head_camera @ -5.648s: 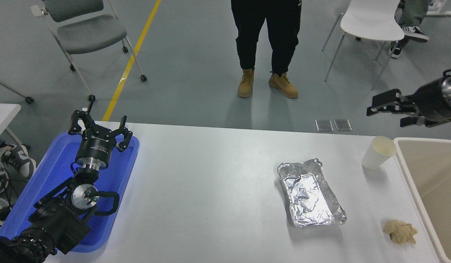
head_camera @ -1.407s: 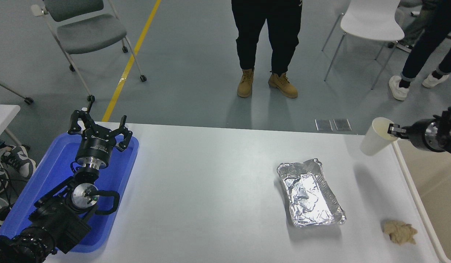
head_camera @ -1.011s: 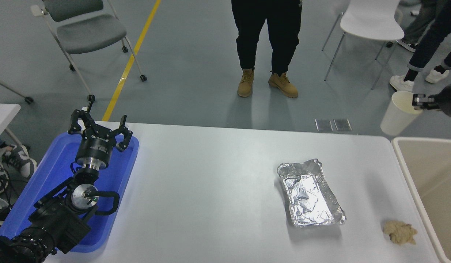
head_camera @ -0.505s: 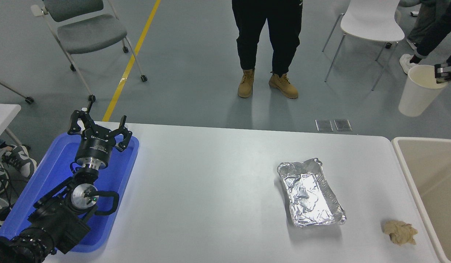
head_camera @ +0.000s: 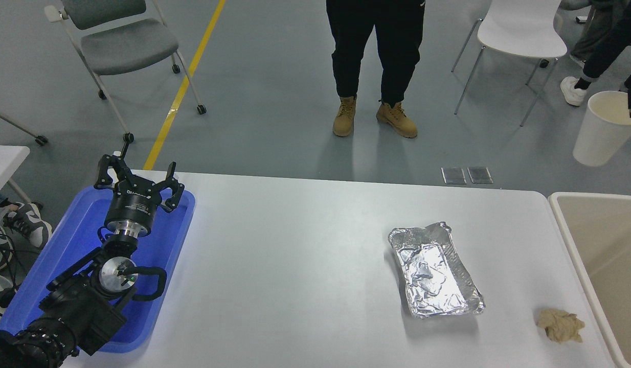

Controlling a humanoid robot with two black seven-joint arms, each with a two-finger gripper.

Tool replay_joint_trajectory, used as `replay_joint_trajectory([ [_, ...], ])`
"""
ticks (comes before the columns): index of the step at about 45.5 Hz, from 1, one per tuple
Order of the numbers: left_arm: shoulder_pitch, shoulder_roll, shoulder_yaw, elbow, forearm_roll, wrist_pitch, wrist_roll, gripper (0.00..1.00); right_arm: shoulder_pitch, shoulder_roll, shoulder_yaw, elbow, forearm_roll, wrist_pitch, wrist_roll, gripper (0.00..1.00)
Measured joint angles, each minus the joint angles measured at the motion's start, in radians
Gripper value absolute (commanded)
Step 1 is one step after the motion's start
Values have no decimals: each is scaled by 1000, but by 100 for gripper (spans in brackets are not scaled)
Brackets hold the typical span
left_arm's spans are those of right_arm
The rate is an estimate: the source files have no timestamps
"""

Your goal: Pick up paper cup place in dustbin

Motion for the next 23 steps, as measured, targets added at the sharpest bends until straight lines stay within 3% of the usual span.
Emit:
replay_joint_trajectory([
  [11,0,0,1,1,-1,0,0,100,-298,-132,134,-196,-165,-108,97,0],
  [23,0,0,1,1,-1,1,0,100,-771,-115,434,-494,-144,-171,191,0],
])
